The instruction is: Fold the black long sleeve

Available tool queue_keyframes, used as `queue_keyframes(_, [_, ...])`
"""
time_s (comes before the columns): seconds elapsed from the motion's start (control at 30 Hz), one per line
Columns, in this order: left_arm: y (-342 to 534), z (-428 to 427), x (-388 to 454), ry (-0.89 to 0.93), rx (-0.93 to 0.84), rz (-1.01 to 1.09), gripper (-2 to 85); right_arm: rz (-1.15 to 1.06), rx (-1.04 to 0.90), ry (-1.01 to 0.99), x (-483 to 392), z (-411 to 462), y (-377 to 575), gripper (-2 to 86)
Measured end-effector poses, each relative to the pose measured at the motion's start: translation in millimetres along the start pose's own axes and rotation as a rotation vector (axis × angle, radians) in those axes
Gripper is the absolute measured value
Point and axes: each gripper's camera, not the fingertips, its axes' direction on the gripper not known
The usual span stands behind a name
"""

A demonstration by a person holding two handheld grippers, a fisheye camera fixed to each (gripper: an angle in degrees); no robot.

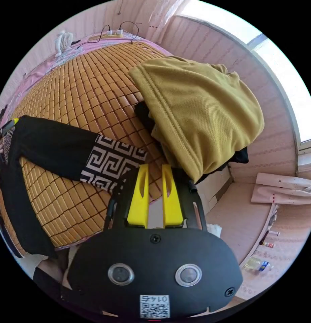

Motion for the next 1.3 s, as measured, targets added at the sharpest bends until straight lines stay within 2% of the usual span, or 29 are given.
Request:
queue_keyframes(0.07, [28.0, -25.0, -0.3, 0.057, 0.041, -0.007, 5.8, -0.077, 0.095, 0.267, -26.7, -17.1, 26.1, 6.1])
queue_keyframes(0.13, [66.0, -49.6, 3.3, 0.082, 0.063, -0.004, 5.8, -0.081, 0.119, 0.338, -42.1, -26.5, 44.6, 6.7])
queue_keyframes(0.17, [94.3, -65.7, 6.2, 0.066, 0.068, -0.004, 5.8, -0.094, 0.108, 0.310, -52.5, -32.7, 53.8, 7.0])
queue_keyframes(0.23, [137.3, -88.3, 6.8, 0.016, 0.063, -0.015, 5.8, -0.147, 0.118, 0.210, -75.5, -46.6, 64.1, 7.2])
queue_keyframes(0.4, [261.3, -147.5, -20.9, -0.219, -0.026, -0.219, 6.0, -0.542, 0.258, -0.078, -201.0, -83.7, 71.0, 6.5])
queue_keyframes(0.47, [298.2, -162.5, -28.2, -0.251, -0.054, -0.258, 6.0, -0.769, 0.324, -0.266, -278.9, -97.7, 62.4, 6.7])
queue_keyframes(0.67, [379.7, -184.2, -38.3, -0.318, -0.091, -0.332, 6.1, -1.132, 0.481, -0.598, -472.0, -141.8, 26.8, 6.7])
queue_keyframes(0.83, [412.8, -193.9, -42.4, -0.302, -0.020, -0.374, 6.0, -1.197, 0.457, -0.645, -630.7, -162.6, 13.4, 7.4])
queue_keyframes(0.97, [435.4, -209.9, -47.6, -0.243, 0.041, -0.364, 6.0, -1.263, 0.394, -0.531, -751.8, -153.7, 23.1, 8.4])
queue_keyframes(1.1, [456.2, -224.8, -56.0, -0.192, 0.094, -0.388, 4.9, -1.207, 0.384, -0.441, -817.0, -144.3, 16.2, 7.5])
queue_keyframes(1.17, [466.5, -230.5, -60.0, -0.173, 0.132, -0.426, 4.8, -1.172, 0.318, -0.384, -844.3, -130.8, 3.9, 4.2])
queue_keyframes(1.3, [484.9, -248.3, -68.1, -0.065, 0.177, -0.468, 8.1, -1.203, 0.203, -0.532, -841.4, -136.7, -12.5, 1.2])
